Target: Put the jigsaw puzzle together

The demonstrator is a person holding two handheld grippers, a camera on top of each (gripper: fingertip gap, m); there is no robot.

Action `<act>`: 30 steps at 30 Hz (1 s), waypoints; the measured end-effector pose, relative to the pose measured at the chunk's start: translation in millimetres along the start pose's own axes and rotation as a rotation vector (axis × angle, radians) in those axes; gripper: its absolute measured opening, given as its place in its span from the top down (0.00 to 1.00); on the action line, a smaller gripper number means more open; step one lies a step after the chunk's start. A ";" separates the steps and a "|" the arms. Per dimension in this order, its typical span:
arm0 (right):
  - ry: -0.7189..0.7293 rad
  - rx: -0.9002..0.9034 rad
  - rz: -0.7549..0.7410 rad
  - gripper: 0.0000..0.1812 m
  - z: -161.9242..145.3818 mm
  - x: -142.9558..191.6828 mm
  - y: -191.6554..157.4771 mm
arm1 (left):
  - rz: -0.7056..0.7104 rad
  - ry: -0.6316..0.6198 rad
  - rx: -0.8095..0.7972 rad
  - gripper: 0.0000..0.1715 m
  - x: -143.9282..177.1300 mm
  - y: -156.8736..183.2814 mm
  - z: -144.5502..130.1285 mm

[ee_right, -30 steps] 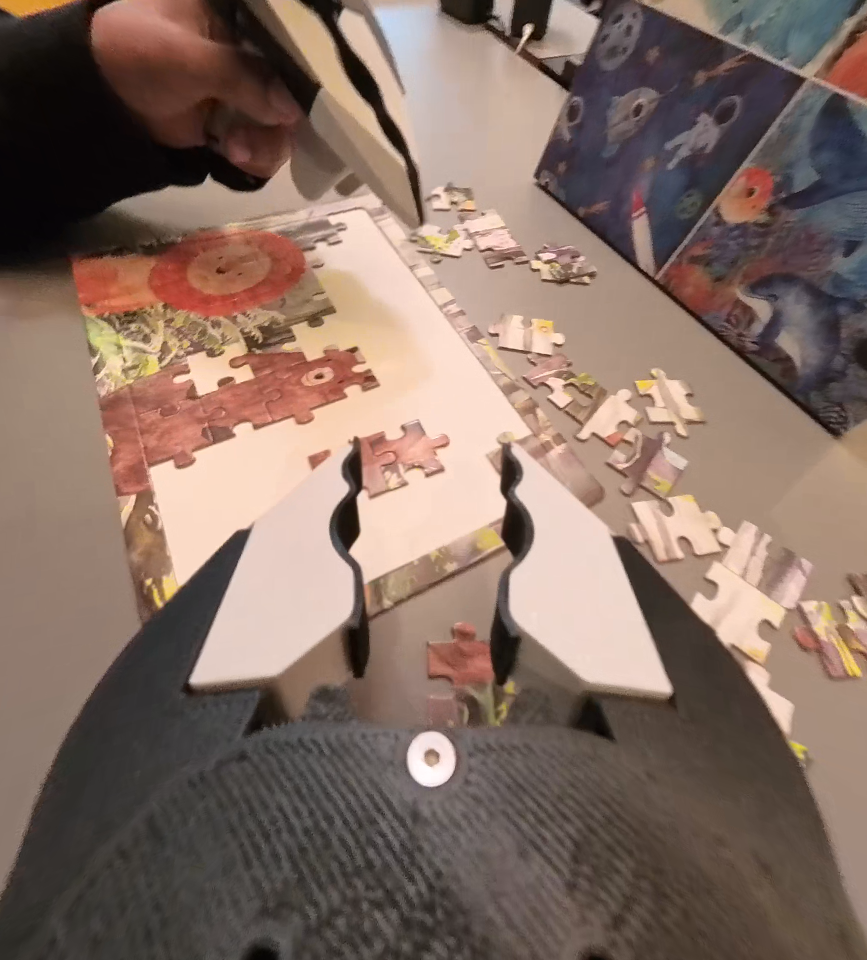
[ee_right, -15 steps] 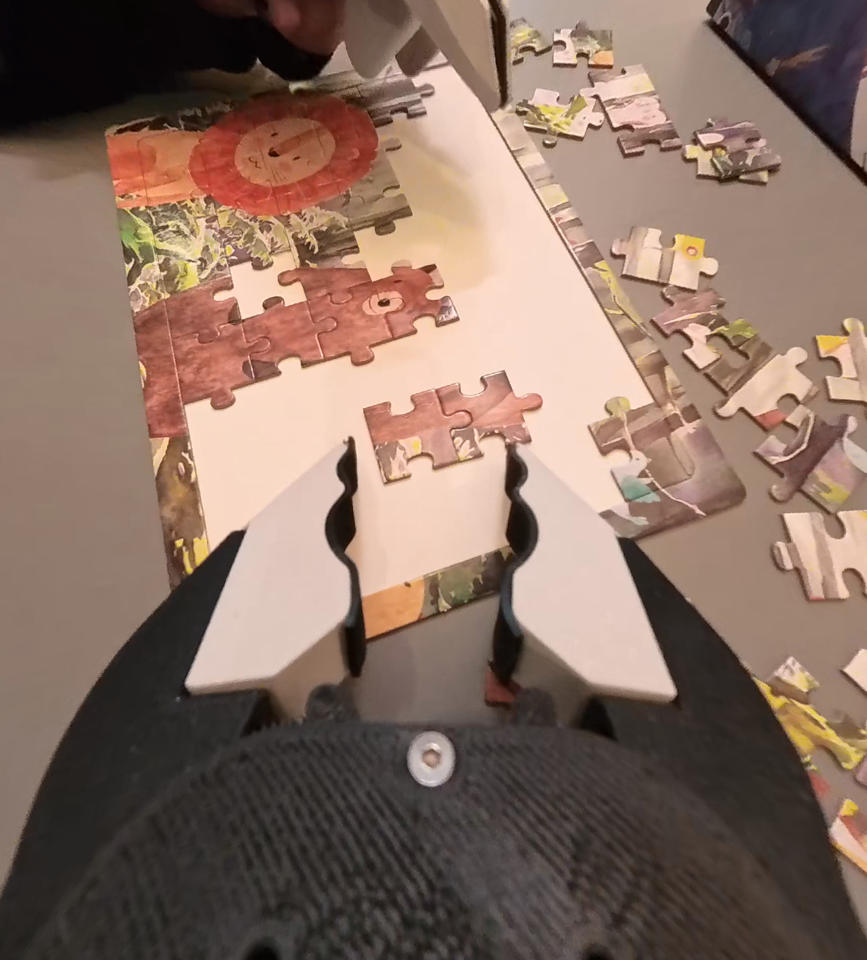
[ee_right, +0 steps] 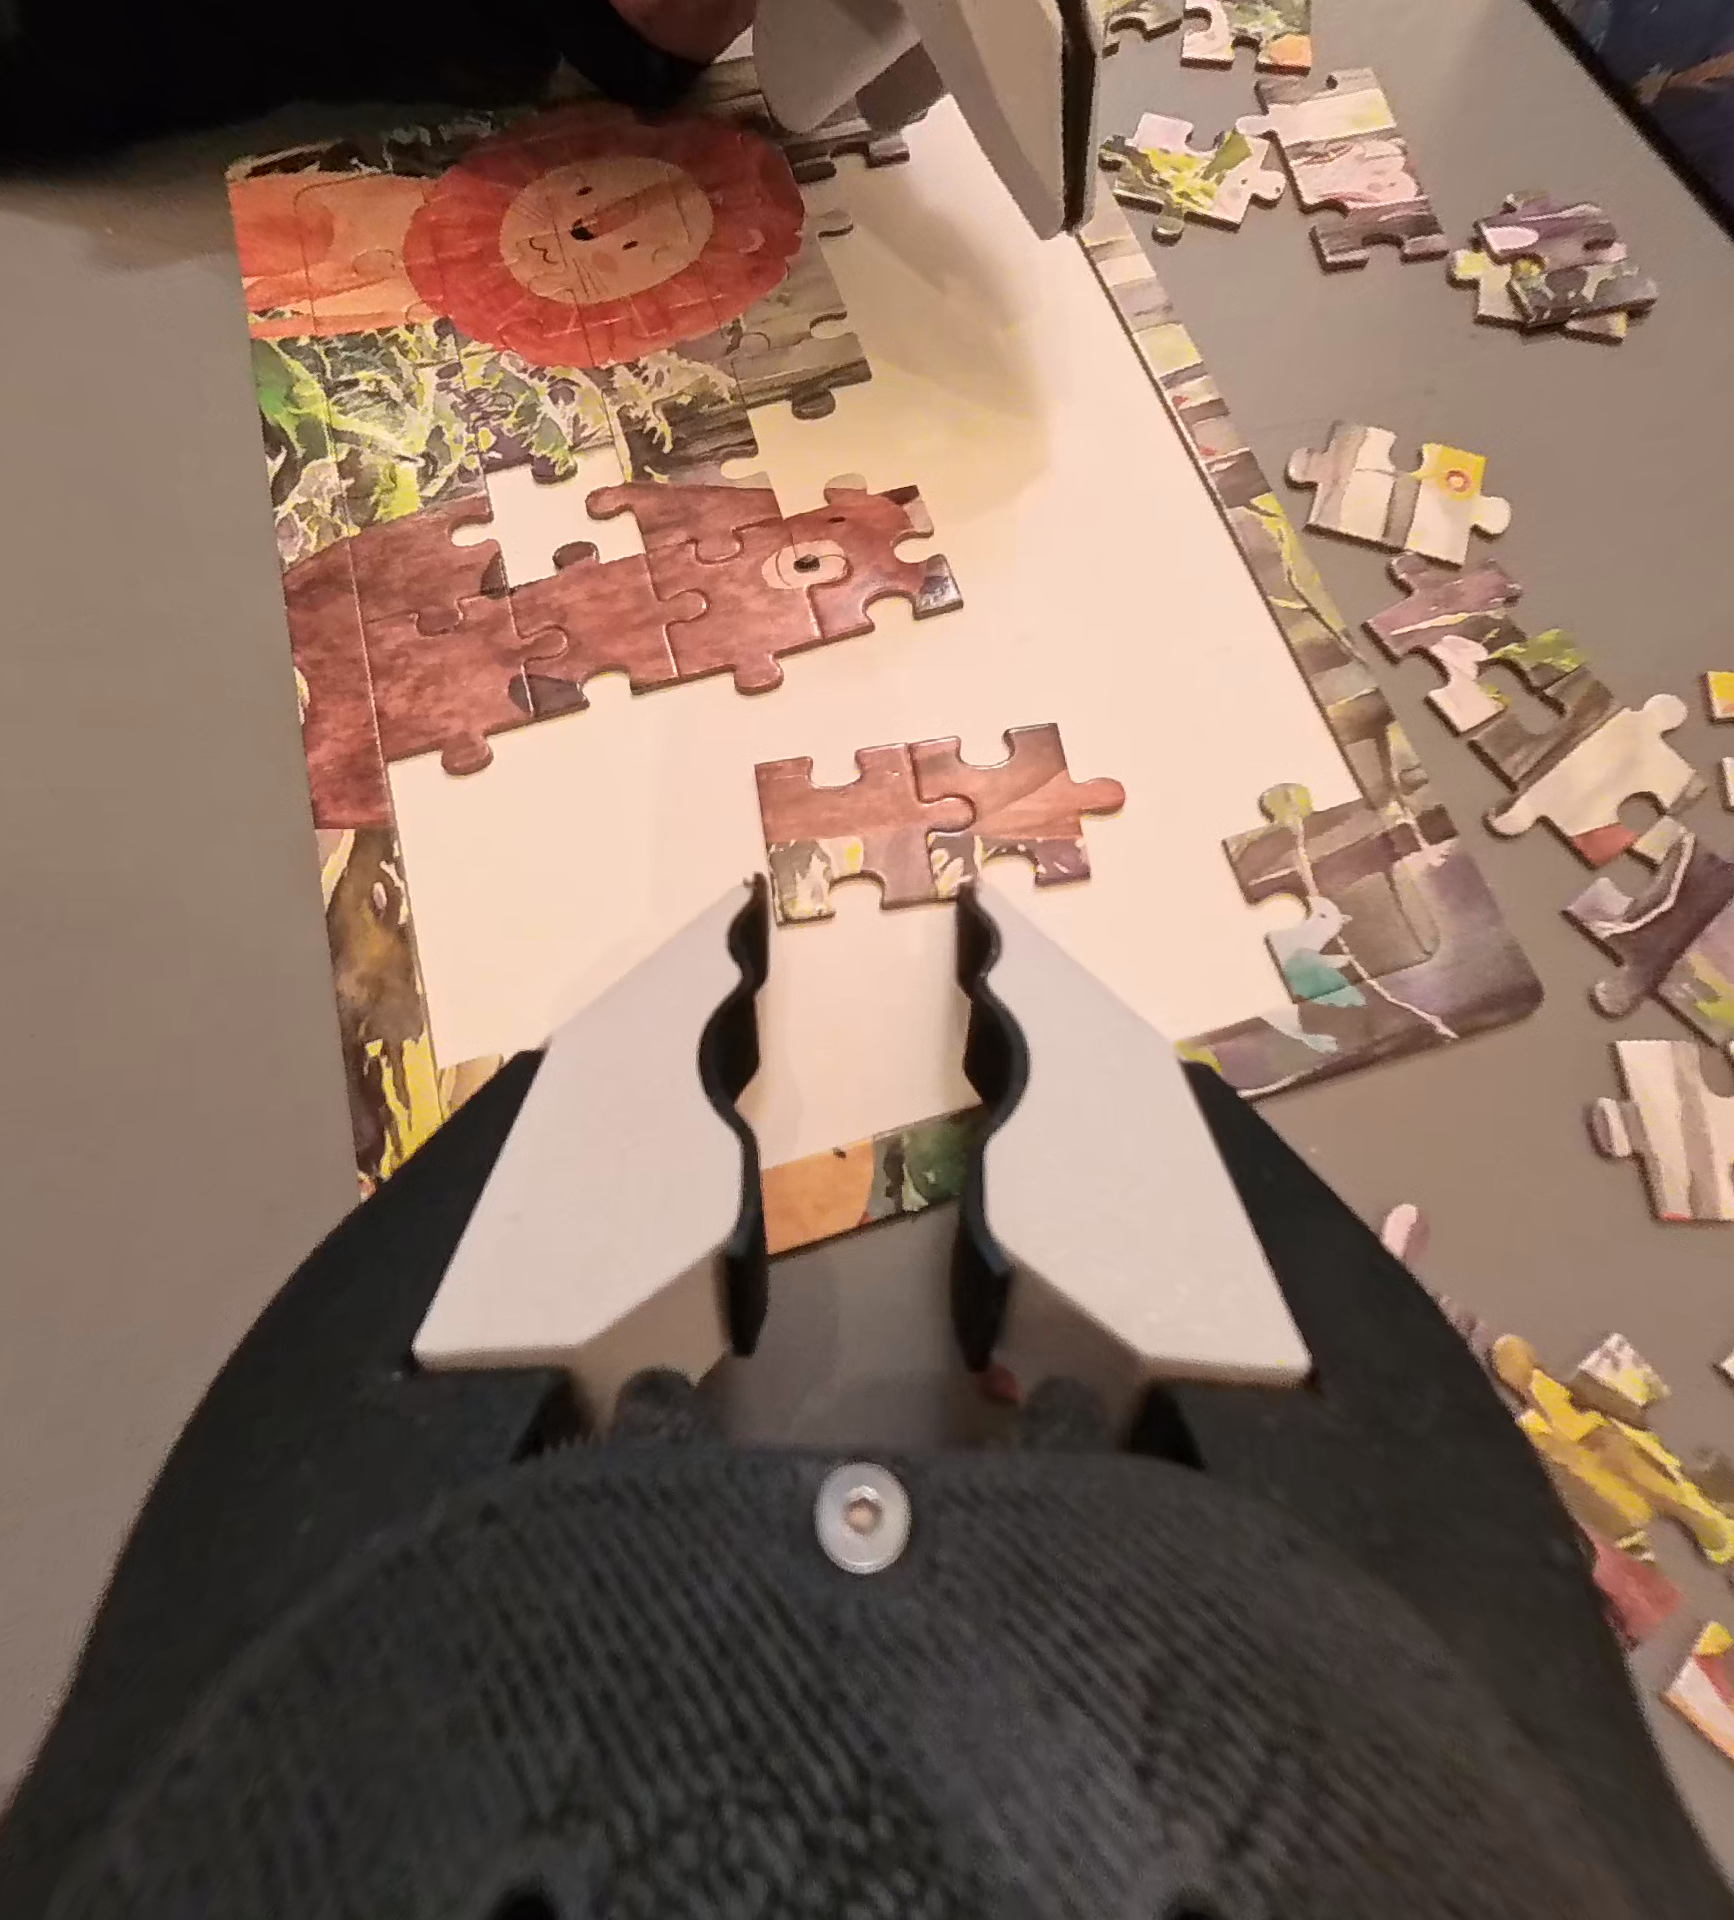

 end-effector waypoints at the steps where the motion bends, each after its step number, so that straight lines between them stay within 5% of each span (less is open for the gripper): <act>1: 0.000 0.001 0.001 0.82 0.1 -0.1 -0.2 | 0.000 -0.001 0.002 1.00 -0.1 -0.2 -0.1; 13: 0.010 0.085 0.052 0.95 5.0 -2.6 -15.2 | 0.005 -0.016 0.004 1.00 -1.6 -0.6 -1.9; 25: 0.058 0.043 -0.098 0.62 14.1 -0.6 9.1 | 0.005 -0.022 0.005 0.99 -2.3 -0.4 -3.1; 30: 0.025 -0.016 -0.102 0.59 9.8 -5.0 16.5 | 0.004 -0.028 0.008 0.99 -3.0 -0.3 -3.8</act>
Point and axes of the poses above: each gripper's, where its closed fingertips meet, x back along the fingers, z out of its top, y = z × x across the jaws, the point moved 2 cm from there along x, back along the fingers, and after that the axes turned 11 degrees about x, right-handed, at the moved point
